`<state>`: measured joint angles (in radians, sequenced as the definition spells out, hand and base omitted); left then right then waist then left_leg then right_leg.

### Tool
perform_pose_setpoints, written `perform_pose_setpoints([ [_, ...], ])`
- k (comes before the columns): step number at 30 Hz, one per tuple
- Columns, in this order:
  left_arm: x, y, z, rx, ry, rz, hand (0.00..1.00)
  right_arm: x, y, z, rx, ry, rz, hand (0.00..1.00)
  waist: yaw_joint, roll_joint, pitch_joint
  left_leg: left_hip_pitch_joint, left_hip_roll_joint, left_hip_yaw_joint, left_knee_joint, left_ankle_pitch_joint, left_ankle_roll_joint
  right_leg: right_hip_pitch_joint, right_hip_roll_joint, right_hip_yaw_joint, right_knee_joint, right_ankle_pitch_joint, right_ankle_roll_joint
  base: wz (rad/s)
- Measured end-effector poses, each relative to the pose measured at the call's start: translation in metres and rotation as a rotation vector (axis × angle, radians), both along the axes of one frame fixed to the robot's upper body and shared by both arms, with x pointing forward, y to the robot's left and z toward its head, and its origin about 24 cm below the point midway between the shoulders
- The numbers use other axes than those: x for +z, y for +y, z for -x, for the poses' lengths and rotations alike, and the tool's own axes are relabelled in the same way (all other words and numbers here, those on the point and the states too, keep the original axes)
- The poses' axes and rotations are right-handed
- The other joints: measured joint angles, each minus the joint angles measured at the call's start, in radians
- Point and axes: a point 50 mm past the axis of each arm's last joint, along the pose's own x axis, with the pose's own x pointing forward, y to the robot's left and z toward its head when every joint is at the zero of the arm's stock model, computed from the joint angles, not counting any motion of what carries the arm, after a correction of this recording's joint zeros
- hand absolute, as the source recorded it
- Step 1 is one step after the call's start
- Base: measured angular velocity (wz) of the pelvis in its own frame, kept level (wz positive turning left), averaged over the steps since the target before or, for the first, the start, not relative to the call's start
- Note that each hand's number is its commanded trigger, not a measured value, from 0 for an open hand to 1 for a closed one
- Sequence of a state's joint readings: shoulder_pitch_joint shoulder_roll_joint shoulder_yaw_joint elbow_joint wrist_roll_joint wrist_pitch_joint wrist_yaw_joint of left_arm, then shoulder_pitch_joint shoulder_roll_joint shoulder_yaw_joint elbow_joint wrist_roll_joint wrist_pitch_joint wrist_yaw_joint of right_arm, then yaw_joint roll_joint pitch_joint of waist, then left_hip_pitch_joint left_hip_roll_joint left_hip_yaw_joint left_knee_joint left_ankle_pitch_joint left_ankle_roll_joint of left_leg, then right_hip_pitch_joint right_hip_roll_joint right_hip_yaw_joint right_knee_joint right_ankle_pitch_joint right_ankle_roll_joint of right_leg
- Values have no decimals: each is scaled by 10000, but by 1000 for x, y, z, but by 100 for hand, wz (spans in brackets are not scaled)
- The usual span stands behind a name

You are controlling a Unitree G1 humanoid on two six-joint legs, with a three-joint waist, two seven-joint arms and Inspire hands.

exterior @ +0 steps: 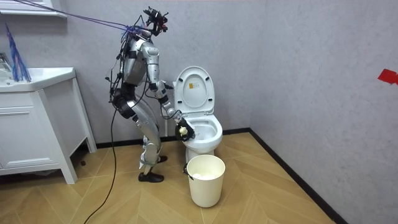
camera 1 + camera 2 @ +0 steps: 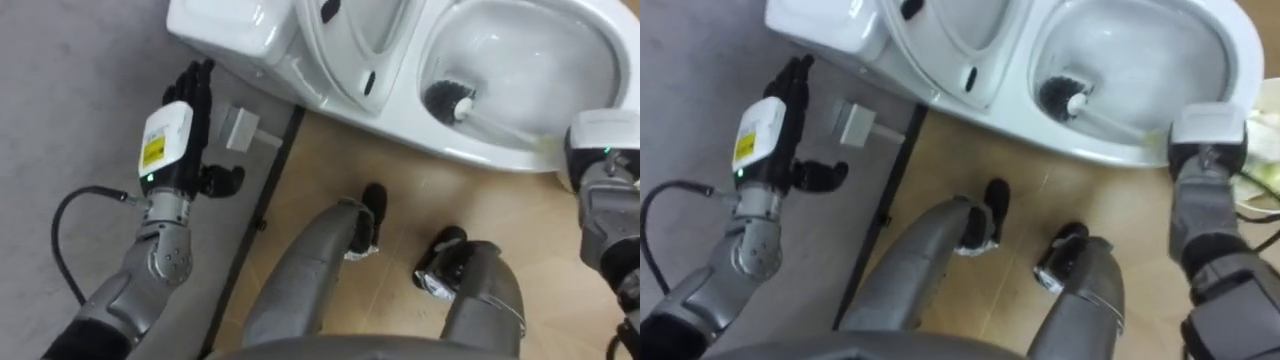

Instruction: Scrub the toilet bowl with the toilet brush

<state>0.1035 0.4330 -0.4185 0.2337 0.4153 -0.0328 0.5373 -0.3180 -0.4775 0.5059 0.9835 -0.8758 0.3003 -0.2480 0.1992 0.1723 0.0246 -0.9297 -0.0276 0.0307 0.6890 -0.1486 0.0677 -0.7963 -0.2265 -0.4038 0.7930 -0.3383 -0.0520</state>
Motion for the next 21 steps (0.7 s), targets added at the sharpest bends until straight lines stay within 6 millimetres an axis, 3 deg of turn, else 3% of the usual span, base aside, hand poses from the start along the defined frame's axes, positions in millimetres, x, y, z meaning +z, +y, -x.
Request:
perform_pose_setpoints([
  [2, -3, 0, 4, 48, 168, 102, 0, -1, 5, 0, 24, -78, -228, 100, -106, 60, 23, -2, 49, -51, -22, 8, -33, 60, 33, -103, -60, 13, -104, 2],
  [5, 0, -4, -1, 16, 19, 263, 0, 0, 3, -2, -192, -134, -379, 100, 94, 157, 42, -19, 165, -81, 34, -33, -96, 116, 207, -112, -176, 35, -173, 1],
  [7, 2, -4, -3, 37, -67, 333, 0, 3, -4, -4, -568, -235, -372, 100, 306, 83, 94, -16, 215, -43, 46, -64, -143, 95, 212, -107, -151, 15, -237, -5],
  [9, 7, -2, -9, 7, -304, 263, 0, 11, -16, -8, -773, -265, -355, 100, 429, -139, 238, -55, 200, -18, 58, -74, -174, -1, 131, -103, 7, -69, -334, 0],
  [13, 24, 8, -22, -86, -936, 36, 0, 25, -32, -18, -1865, -812, -1495, 100, 583, -771, 394, -564, 186, 58, 271, -70, -239, -650, 23, 38, 487, -156, -464, 0],
  [18, 37, 23, -28, 317, -1470, -165, 0, 74, -46, -53, -4234, -3800, -4702, 100, 447, -1467, 402, -1164, 165, 306, 642, -37, -204, -1545, -131, 449, 1144, -212, -534, -8],
  [21, 42, 27, -32, 517, -1713, -188, 0, 73, -40, -57, -4112, -3865, -5004, 100, 281, -1546, 398, -1178, 153, 275, 792, -46, -173, -1503, -157, 439, 1251, -230, -500, 4],
])
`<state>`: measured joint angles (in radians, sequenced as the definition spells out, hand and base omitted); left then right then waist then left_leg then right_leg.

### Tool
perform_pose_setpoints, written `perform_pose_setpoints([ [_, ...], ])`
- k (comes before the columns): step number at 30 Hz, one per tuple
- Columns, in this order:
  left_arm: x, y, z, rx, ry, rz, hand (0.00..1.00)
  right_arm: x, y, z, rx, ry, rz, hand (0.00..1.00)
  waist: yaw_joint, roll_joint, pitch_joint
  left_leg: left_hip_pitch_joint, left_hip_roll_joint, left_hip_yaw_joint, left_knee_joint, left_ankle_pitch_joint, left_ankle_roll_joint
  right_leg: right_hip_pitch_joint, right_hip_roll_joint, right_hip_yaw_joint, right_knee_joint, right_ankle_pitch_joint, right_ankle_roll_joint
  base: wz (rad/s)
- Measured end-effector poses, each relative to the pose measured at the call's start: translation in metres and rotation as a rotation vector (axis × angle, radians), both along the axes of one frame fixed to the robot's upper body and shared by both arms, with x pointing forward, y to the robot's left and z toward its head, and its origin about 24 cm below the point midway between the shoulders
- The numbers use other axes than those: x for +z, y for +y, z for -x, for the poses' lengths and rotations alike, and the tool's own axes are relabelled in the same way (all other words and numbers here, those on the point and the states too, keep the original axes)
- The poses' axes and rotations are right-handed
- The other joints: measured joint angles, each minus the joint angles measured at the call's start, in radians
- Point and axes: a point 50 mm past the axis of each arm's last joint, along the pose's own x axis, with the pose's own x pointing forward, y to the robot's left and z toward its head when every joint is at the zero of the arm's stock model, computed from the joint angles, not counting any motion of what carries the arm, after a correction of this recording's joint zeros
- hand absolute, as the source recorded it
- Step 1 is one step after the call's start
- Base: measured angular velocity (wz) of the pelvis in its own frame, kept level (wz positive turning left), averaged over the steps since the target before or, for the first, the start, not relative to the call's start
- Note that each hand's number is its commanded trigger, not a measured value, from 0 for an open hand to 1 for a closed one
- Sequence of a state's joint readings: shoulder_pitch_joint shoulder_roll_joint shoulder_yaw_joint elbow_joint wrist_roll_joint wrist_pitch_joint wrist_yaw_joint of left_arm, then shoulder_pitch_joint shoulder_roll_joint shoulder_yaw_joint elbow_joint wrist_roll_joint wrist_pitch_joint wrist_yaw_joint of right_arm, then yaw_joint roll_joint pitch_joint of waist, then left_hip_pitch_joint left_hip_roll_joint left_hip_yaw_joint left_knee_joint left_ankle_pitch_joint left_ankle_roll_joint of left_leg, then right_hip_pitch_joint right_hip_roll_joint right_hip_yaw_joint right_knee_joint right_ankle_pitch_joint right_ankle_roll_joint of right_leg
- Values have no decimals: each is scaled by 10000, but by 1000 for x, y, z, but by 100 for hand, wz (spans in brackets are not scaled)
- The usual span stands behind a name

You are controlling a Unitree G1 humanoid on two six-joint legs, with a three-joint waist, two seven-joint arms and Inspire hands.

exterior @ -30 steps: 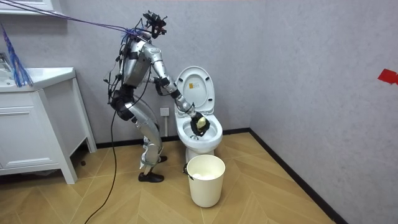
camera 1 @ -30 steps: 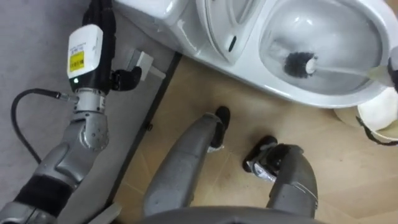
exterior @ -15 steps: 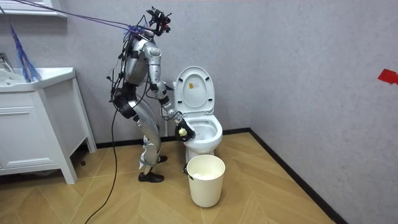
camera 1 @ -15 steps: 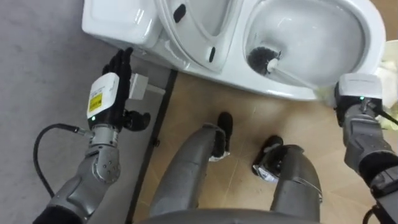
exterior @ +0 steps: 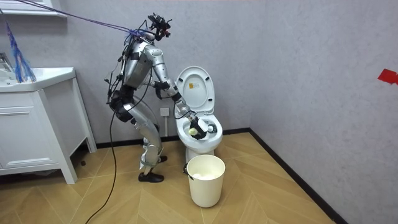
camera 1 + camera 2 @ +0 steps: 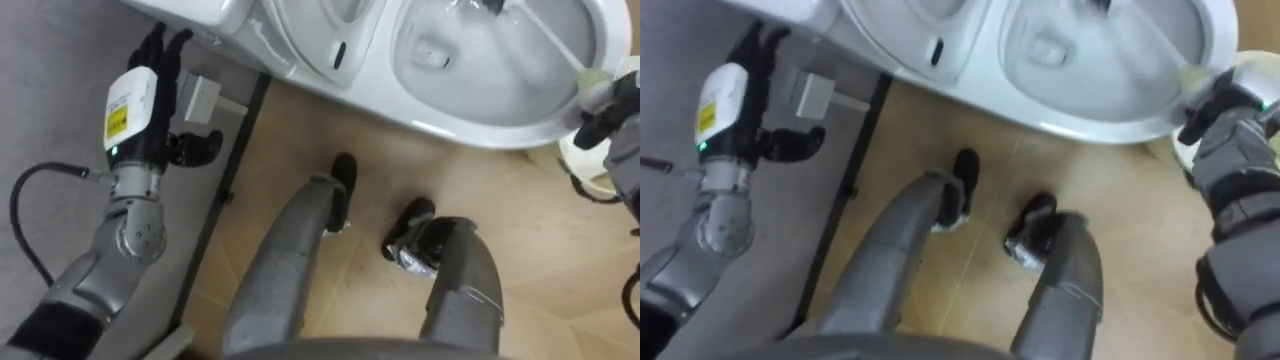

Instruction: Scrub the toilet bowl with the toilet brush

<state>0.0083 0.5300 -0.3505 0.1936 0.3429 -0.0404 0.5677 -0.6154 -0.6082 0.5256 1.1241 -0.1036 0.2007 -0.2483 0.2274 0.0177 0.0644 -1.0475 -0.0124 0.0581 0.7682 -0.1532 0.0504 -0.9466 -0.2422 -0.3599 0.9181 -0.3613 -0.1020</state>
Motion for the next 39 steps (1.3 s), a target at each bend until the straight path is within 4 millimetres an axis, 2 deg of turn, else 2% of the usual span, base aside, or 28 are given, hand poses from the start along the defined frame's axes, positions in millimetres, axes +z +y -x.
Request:
perform_pose_setpoints([
  [3, 0, 0, -2, 208, 21, 21, 0, -9, 13, -3, 76, -31, -565, 100, -143, 4, -2, -33, -3, 36, 189, -17, 72, -26, -43, 57, 134, 5, 41, -3],
  [7, -4, 2, -4, 350, 182, -594, 0, -11, 17, -3, 289, 105, -375, 100, -284, 34, -19, 35, -61, 122, 313, -7, 182, 21, -199, 72, 332, -14, 85, 0],
  [11, -8, -1, -3, 423, 431, -915, 0, -10, 17, -3, 1043, 576, 893, 100, -50, 117, -64, 77, -34, 106, 476, -74, 193, 91, -168, 94, 367, 26, 179, -8],
  [14, -15, -10, -4, 241, 784, -833, 0, -10, 20, -4, 1909, 1066, 2141, 100, 340, 369, -64, 284, -58, 82, 465, -72, 197, 314, -184, 62, 335, 19, 180, 0],
  [16, -21, -17, -3, 70, 1062, -772, 0, -14, 24, -3, 2405, 1615, 2803, 100, 633, 593, -151, 374, -67, 44, 420, -69, 194, 449, -190, -2, 249, 37, 217, 2],
  [17, -23, -20, -1, -37, 1150, -726, 0, -16, 20, 1, 2312, 1928, 3110, 100, 798, 760, -154, 413, -92, -26, 351, -44, 161, 532, -188, -74, 164, 45, 226, 9],
  [18, -24, -20, 1, -28, 1223, -722, 0, -16, 18, 2, 2314, 2122, 3320, 100, 817, 839, -160, 425, -173, -79, 264, -19, 132, 527, -206, -62, 136, 55, 243, 8],
  [22, -22, -22, 1, -98, 1110, -638, 0, -18, 22, 3, 2484, 2211, 3364, 100, 916, 1201, -169, 450, -145, -214, 257, 4, 95, 707, -152, -341, -55, 106, 180, -4],
  [23, -19, -24, 2, -188, 980, -546, 0, -21, 24, 6, 2524, 2255, 3329, 100, 881, 1311, -194, 469, -142, -275, 220, 9, 87, 767, -124, -411, -136, 121, 176, 5],
  [25, -17, -26, 5, -290, 895, -450, 0, -29, 31, 10, 2667, 2340, 3146, 100, 813, 1384, -206, 566, -115, -271, 115, 11, 79, 855, -76, -424, -251, 130, 177, -4],
  [27, -15, -28, 7, -530, 702, -262, 0, -35, 38, 13, 2813, 2366, 3008, 100, 699, 1573, -206, 847, -4, -331, -96, -3, 7, 1266, 133, -591, -643, 212, 192, -2],
  [30, -17, -23, 13, -420, 780, 77, 0, -53, 50, 25, 3061, 2780, 2519, 100, 471, 1582, -214, 1357, 69, -406, -534, 48, -72, 1854, 278, -781, -1162, 289, 54, 13],
  [34, -28, -18, 23, -289, 1351, 196, 0, -71, 61, 38, 3238, 3200, 2048, 100, 246, 1531, -203, 1864, 142, -403, -916, 59, -137, 2407, 452, -877, -1628, 295, 46, 4],
  [38, -35, -11, 37, -19, 1816, 398, 0, -99, 71, 66, 3483, 4011, 941, 100, -194, 1261, -214, 2357, 185, -346, -1138, 43, -198, 3009, 566, -1026, -2097, 240, 114, 13],
  [39, -37, -9, 40, 37, 1950, 476, 0, -106, 73, 74, 3538, 4284, 730, 100, -292, 1137, -210, 2482, 198, -298, -1162, 45, -195, 3176, 594, -1047, -2193, 219, 137, 9],
])
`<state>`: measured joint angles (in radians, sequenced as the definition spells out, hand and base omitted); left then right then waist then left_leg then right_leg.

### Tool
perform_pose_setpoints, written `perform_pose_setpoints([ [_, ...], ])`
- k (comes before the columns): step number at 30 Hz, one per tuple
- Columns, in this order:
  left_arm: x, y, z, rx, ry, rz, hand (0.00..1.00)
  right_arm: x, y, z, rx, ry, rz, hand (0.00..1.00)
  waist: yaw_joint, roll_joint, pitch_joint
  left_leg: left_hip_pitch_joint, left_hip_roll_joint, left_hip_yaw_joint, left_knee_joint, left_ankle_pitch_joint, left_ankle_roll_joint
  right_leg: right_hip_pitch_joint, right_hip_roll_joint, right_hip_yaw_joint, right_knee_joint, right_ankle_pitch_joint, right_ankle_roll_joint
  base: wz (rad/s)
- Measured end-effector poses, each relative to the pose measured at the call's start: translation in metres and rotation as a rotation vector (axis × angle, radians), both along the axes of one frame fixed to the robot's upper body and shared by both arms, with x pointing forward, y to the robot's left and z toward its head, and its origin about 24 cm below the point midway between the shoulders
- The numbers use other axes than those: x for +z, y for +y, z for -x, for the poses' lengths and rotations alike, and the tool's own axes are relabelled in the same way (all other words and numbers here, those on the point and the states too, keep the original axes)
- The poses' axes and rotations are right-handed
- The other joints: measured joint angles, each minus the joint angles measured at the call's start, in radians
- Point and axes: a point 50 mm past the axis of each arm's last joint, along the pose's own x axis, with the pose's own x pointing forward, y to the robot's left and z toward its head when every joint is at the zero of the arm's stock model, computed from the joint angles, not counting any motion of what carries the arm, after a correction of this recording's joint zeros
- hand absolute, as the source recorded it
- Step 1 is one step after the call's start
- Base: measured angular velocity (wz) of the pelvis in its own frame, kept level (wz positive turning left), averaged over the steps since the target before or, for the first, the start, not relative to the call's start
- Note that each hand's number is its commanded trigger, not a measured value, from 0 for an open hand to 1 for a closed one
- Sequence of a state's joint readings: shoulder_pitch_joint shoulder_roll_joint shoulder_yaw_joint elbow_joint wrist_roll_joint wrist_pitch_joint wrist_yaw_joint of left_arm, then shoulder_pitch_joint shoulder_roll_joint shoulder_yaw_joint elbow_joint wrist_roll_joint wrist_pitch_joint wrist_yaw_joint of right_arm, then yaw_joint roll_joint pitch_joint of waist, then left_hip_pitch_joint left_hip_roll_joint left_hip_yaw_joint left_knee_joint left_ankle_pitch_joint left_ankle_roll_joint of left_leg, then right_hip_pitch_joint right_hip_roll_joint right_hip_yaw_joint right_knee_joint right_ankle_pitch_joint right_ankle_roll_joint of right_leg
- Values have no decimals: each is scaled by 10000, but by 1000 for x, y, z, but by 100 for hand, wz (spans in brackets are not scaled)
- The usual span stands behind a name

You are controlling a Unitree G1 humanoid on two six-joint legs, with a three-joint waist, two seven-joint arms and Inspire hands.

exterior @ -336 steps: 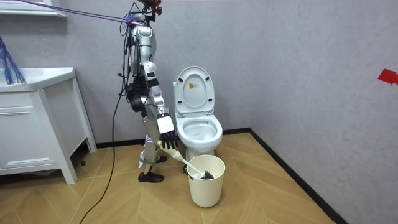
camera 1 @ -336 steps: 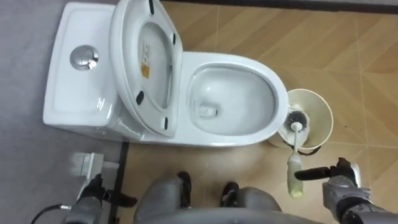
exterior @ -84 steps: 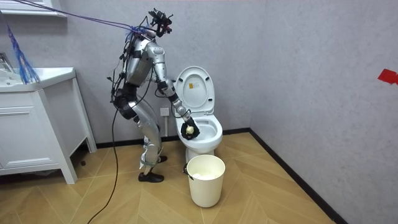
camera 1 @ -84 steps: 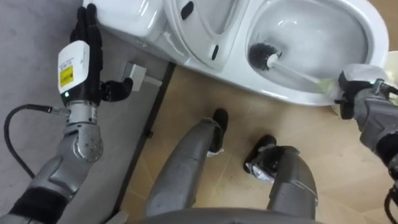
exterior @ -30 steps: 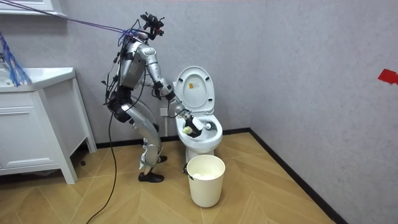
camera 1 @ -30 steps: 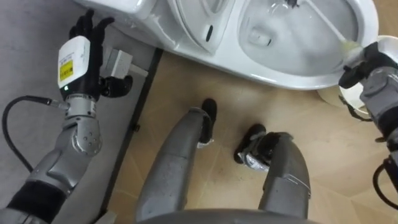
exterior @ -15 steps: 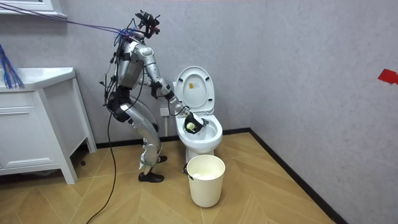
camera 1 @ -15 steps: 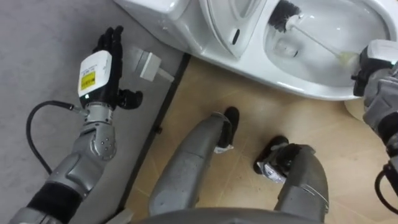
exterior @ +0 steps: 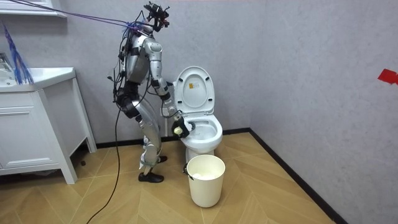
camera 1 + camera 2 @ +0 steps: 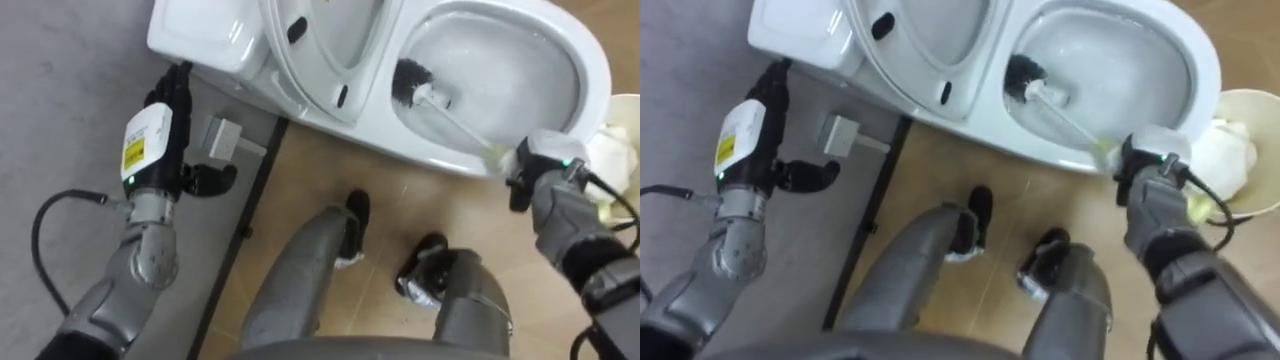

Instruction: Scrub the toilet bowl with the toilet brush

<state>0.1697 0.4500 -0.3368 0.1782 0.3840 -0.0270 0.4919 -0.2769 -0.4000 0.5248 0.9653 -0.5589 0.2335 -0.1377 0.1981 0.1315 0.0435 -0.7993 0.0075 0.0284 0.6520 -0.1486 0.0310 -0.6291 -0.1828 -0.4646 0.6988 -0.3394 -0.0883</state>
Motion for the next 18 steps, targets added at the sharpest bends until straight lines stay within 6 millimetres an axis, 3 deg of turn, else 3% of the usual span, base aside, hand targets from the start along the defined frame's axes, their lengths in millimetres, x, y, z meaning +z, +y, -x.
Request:
perform_pose_setpoints([
  [3, -9, 4, 5, -36, 472, -19, 0, -14, 0, 21, 140, 866, -206, 100, -59, -489, -7, 516, 20, 54, -64, 0, -1, 576, 38, 7, -248, -24, 42, -1],
  [4, -10, 4, 4, -50, 566, 10, 0, -14, 0, 22, 265, 959, -116, 100, -94, -581, 2, 652, 23, 111, -95, 0, -1, 741, 37, -15, -294, -42, 70, 16],
  [6, -15, 7, 4, 38, 900, 75, 0, -20, -4, 33, 475, 1540, 194, 100, -209, -1012, -4, 1336, 27, 245, -412, -4, 0, 1335, -8, -10, -459, -169, 210, 17],
  [7, -17, 8, 4, 74, 1014, 51, 0, -20, -5, 35, 586, 1671, 313, 100, -214, -1112, -2, 1470, 22, 248, -451, -10, -2, 1465, -5, -13, -501, -180, 223, 8],
  [8, -21, 11, 5, 120, 1255, -28, 0, -21, -6, 37, 837, 1882, 562, 100, -162, -1297, -22, 1681, 29, 248, -560, -24, -5, 1691, 35, -26, -608, -195, 257, 4],
  [9, -26, 13, 7, 137, 1596, -100, 0, -22, -7, 39, 1069, 2050, 785, 100, -153, -1448, -91, 1898, 42, 231, -743, -128, 37, 1861, 100, -47, -709, -192, 287, 4],
  [13, -48, 20, 21, 509, 2785, -234, 0, -27, -13, 55, 1404, 2587, 1306, 100, 14, -1549, -128, 2782, 104, 175, -1174, -179, 27, 2797, 354, -61, -1434, 15, 494, -5],
  [18, -75, 34, 65, 1294, 4658, -238, 0, -37, -19, 86, 786, 3135, 957, 100, 230, -1567, -305, 4188, 107, 223, -2108, -135, -8, 4350, 724, -64, -2909, 525, 566, -4],
])
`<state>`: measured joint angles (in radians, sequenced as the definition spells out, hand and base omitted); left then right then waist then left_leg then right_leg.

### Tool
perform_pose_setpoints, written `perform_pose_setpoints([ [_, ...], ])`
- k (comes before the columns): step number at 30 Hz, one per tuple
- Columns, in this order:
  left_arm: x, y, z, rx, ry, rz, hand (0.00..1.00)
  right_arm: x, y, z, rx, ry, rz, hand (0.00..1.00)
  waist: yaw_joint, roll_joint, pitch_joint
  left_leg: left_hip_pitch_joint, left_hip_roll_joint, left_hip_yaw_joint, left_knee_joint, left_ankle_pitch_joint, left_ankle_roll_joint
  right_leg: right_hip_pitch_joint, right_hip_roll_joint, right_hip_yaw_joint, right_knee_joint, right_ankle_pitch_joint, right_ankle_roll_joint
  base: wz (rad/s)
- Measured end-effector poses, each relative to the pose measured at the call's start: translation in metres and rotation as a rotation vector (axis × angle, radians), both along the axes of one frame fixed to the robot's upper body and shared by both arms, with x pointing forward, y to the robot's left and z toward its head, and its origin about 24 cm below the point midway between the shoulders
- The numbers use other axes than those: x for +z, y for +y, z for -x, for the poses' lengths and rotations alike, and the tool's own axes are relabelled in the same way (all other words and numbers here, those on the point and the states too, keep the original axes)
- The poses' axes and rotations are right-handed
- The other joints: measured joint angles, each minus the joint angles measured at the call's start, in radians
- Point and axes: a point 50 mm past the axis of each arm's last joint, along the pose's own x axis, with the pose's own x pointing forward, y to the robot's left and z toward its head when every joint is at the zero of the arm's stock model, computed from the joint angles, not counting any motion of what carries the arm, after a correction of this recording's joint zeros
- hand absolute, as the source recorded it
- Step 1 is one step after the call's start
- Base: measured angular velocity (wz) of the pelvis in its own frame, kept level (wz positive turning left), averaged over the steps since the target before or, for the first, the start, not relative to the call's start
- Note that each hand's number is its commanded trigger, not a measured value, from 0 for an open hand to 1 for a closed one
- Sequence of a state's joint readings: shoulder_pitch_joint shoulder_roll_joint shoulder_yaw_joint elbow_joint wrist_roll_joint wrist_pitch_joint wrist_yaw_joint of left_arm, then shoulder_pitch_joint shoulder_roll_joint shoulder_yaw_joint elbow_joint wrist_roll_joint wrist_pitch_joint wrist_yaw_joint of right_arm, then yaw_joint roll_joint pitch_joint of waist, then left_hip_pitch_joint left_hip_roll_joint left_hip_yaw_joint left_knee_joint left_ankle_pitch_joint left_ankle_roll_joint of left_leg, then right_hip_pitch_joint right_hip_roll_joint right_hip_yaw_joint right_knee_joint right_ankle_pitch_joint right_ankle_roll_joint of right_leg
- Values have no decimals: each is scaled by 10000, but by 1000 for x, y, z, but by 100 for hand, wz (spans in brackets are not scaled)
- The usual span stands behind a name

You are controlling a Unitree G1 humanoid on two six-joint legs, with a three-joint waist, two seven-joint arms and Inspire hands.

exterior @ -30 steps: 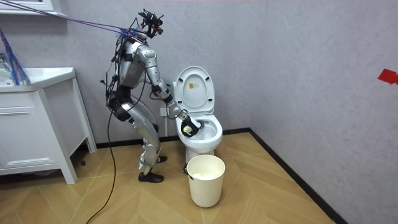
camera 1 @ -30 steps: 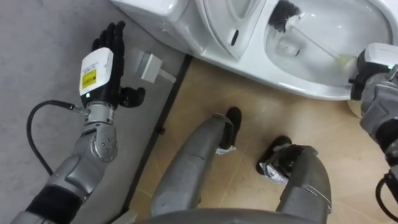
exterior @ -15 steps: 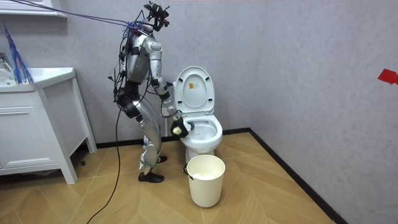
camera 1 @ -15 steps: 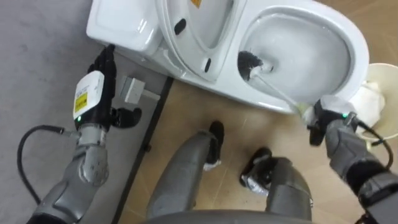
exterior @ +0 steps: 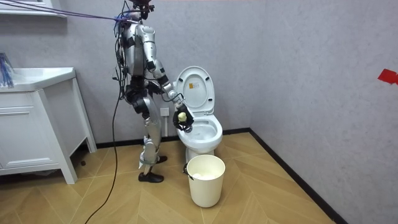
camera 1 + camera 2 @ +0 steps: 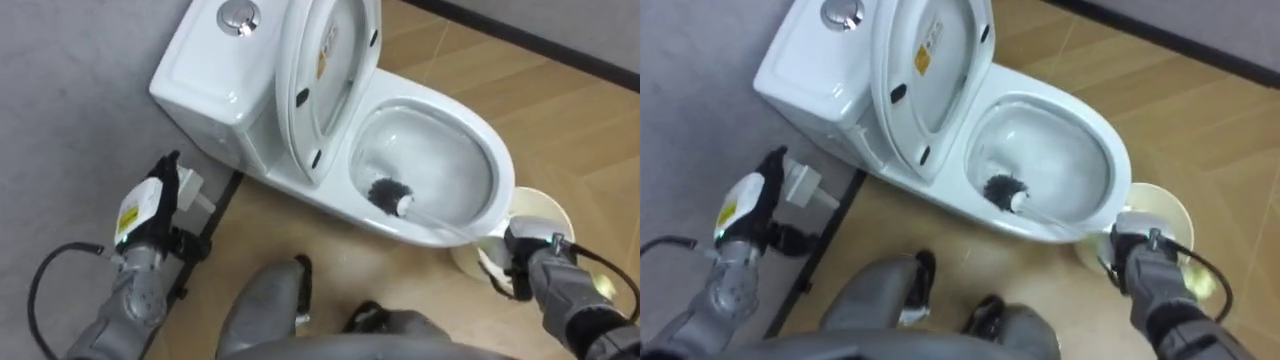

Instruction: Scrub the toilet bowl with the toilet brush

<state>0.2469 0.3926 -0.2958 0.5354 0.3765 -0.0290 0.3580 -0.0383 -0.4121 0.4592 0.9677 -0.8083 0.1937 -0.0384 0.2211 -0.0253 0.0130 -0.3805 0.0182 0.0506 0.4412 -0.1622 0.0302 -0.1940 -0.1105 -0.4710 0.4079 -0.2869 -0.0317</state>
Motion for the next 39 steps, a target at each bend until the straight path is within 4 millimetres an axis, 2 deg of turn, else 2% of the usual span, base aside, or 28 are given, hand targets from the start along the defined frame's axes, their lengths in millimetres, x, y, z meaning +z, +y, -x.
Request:
perform_pose_setpoints([
  [2, -6, 5, 17, 100, 689, -100, 0, -6, 1, 15, -267, 306, -255, 100, -35, -16, -41, 463, -13, -3, -290, -6, -9, 540, 109, -44, -525, 122, 65, 4],
  [3, -11, 8, 33, 339, 1271, -104, 0, -9, 2, 24, -613, 459, -480, 100, -31, -65, -57, 826, -87, 41, -561, -4, -13, 843, 101, -22, -741, 143, 101, 0],
  [6, -23, 11, 61, 1348, 2353, 124, 0, -16, 8, 43, -1356, 855, -1053, 100, -58, -80, -130, 1545, -214, 67, -1009, 3, -23, 1539, 84, -2, -1159, 159, 209, 0],
  [7, -27, 12, 66, 1503, 2624, 152, 0, -17, 10, 47, -1532, 885, -1210, 100, -71, -83, -131, 1687, -230, 102, -1099, 4, -25, 1678, 82, 19, -1234, 164, 219, 0],
  [8, -32, 12, 76, 1796, 3158, 219, 0, -20, 13, 56, -1799, 1008, -1491, 100, -134, -163, -86, 2022, -301, 187, -1315, 7, -30, 1923, 78, 36, -1414, 169, 258, 0],
  [11, -43, 10, 97, 2630, 4227, 596, 0, -26, 22, 71, -3014, 909, -2285, 100, -344, -210, -84, 2681, -338, 310, -1671, -35, -60, 2497, 59, 134, -1705, 132, 345, -7],
  [12, -45, 10, 103, 2965, 4518, 754, 0, -28, 25, 77, -3511, 926, -2551, 100, -527, -240, -83, 2829, -353, 322, -1714, -48, -77, 2621, 59, 201, -1700, 123, 359, -11],
  [16, -48, 13, 116, 4379, 4808, 1346, 0, -31, 26, 94, -5575, 460, -3314, 100, -824, -312, -78, 3334, -360, 558, -1839, -59, -90, 2982, 82, 752, -1813, 115, 371, -23],
  [18, -50, 14, 123, 5414, 4790, 1696, 0, -29, 19, 104, -7409, -437, -3630, 100, -1125, -283, -75, 3740, -316, 787, -2137, -98, -139, 3165, 147, 1102, -2025, 115, 370, -36],
  [19, -50, 15, 125, 5578, 4823, 1731, 0, -29, 17, 107, -7887, -679, -3673, 100, -1192, -282, -80, 3830, -312, 805, -2200, -108, -154, 3211, 159, 1164, -2055, 115, 370, -28],
  [20, -50, 17, 130, 5935, 4902, 1763, 0, -28, 13, 113, -8720, -1065, -3663, 100, -1417, -289, -78, 3961, -310, 815, -2261, -132, -175, 3302, 184, 1242, -2078, 115, 371, -21],
  [21, -51, 20, 136, 6287, 5035, 1781, 0, -29, 10, 121, -9463, -1297, -3546, 100, -1608, -267, -85, 4113, -307, 865, -2351, -141, -184, 3385, 212, 1355, -2117, 115, 370, -19],
  [22, -52, 20, 139, 6464, 5126, 1784, 0, -29, 9, 125, -9812, -1370, -3467, 100, -1659, -279, -122, 4168, -306, 891, -2384, -149, -193, 3416, 225, 1403, -2150, 115, 370, -21],
  [24, -54, 21, 146, 6894, 5420, 1799, 0, -29, 6, 140, -10917, -1712, -3229, 100, -1884, -275, -134, 4398, -291, 1069, -2452, -193, -222, 3543, 276, 1635, -2193, 117, 368, -26],
  [27, -56, 19, 148, 7307, 5598, 1967, 0, -31, 8, 157, -11851, -1646, -2849, 100, -2005, -223, -137, 4544, -199, 1349, -2462, -243, -265, 3543, 363, 1971, -2187, 157, 311, -32],
  [31, -58, 17, 144, 7444, 5730, 2049, 0, -35, 15, 167, -12372, -1511, -2612, 100, -2241, -101, -156, 4633, -75, 1544, -2437, -319, -319, 3534, 468, 2230, -2193, 201, 252, -23],
  [32, -59, 15, 142, 7449, 5752, 2092, 0, -35, 18, 173, -12585, -1419, -2478, 100, -2382, -35, -191, 4665, -39, 1603, -2440, -332, -325, 3538, 481, 2269, -2193, 215, 243, -17],
  [33, -60, 13, 142, 7461, 5825, 2134, 0, -36, 21, 175, -12710, -1377, -2476, 66, -2436, 42, -190, 4736, 21, 1669, -2466, -335, -331, 3552, 487, 2331, -2172, 215, 241, -18],
  [34, -61, 12, 142, 7468, 5864, 2154, 0, -37, 23, 176, -12755, -1347, -2493, 13, -2453, 82, -185, 4775, 31, 1709, -2488, -343, -342, 3552, 501, 2400, -2164, 217, 238, -26],
  [35, -61, 10, 142, 7483, 5910, 2184, 0, -38, 26, 177, -12853, -1281, -2542, 0, -2475, 146, -182, 4851, 53, 1824, -2536, -350, -354, 3546, 530, 2537, -2156, 219, 232, -28],
  [39, -62, 10, 142, 7528, 6082, 2211, 0, -40, 33, 184, -13341, -953, -2561, 0, -2540, 174, -178, 4955, 58, 1971, -2561, -386, -405, 3541, 585, 2766, -2165, 226, 211, -18],
])
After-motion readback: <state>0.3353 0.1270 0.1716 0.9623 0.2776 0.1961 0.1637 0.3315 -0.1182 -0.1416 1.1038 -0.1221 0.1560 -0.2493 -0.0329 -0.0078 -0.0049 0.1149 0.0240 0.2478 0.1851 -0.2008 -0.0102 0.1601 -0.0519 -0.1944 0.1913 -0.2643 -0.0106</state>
